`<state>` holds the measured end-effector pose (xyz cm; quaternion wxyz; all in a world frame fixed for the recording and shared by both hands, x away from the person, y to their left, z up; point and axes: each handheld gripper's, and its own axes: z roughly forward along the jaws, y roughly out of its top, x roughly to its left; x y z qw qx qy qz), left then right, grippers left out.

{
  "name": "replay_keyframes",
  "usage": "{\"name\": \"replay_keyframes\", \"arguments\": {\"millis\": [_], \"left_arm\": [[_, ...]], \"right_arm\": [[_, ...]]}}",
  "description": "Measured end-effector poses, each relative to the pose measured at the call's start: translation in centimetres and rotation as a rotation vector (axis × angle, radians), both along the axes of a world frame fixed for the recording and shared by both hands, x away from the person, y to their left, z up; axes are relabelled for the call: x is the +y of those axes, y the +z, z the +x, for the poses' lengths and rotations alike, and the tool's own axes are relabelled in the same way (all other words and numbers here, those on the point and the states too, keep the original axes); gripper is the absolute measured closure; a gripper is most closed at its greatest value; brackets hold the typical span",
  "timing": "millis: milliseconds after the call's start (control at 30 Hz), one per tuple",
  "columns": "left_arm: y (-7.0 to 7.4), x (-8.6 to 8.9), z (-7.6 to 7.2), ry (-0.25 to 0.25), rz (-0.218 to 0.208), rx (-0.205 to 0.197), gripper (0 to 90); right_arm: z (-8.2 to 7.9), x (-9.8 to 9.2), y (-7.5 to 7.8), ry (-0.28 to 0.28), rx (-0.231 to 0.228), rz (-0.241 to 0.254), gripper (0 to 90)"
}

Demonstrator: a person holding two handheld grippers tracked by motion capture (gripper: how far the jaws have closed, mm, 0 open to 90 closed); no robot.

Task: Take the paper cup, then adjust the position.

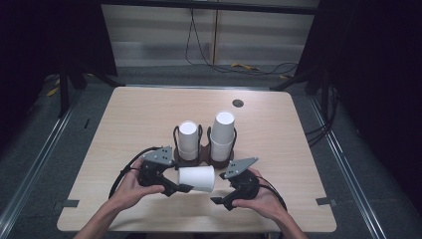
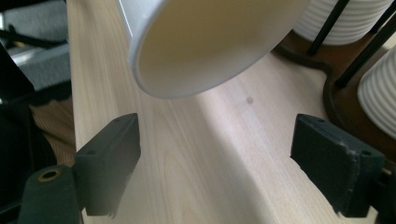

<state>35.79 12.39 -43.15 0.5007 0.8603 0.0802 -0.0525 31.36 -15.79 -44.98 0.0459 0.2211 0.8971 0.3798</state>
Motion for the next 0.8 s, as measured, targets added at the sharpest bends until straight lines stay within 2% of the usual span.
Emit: {"name": "replay_keyframes", "arguments": {"millis": [33, 67, 133, 167, 200, 233, 367, 400, 433, 800], "left_arm": [[0.0, 0.0, 0.0, 0.0, 0.0, 0.0, 32.4], [0.0, 0.1, 0.0, 0.005, -0.014, 0.003, 32.4], [-0.1, 0.3, 0.0, 0.012, -0.023, 0.004, 32.4], [-0.2, 0.4, 0.0, 0.011, -0.041, 0.014, 32.4], [-0.2, 0.4, 0.0, 0.011, -0.041, 0.014, 32.4], [-0.3, 0.5, 0.1, 0.012, -0.052, 0.017, 32.4], [-0.3, 0.6, 0.1, 0.016, -0.065, 0.018, 32.4], [-0.4, 0.6, 0.0, 0.02, -0.076, 0.024, 32.4], [-0.4, 0.5, 0.0, 0.017, -0.074, 0.019, 32.4], [-0.4, 0.3, -0.3, 0.004, -0.114, 0.019, 32.4]], "right_arm": [[0.0, 0.0, 0.0, 0.0, 0.0, 0.0, 15.7], [0.0, -0.3, 0.1, -0.001, -0.008, 0.038, 15.7], [0.0, -0.4, 0.1, -0.002, -0.012, 0.05, 15.6], [-0.1, -0.7, 0.2, -0.002, -0.024, 0.09, 15.4], [-0.1, -0.7, 0.2, -0.002, -0.024, 0.09, 15.4], [-0.2, -0.9, 0.3, -0.005, -0.033, 0.122, 14.7], [-0.4, -1.0, 0.5, -0.003, -0.049, 0.172, 13.9], [-0.4, -1.0, 0.5, -0.003, -0.049, 0.172, 13.9], [-0.4, -1.1, 0.6, -0.007, -0.055, 0.2, 13.6], [-0.6, -1.5, 1.1, -0.009, -0.088, 0.297, 13.5]]}}
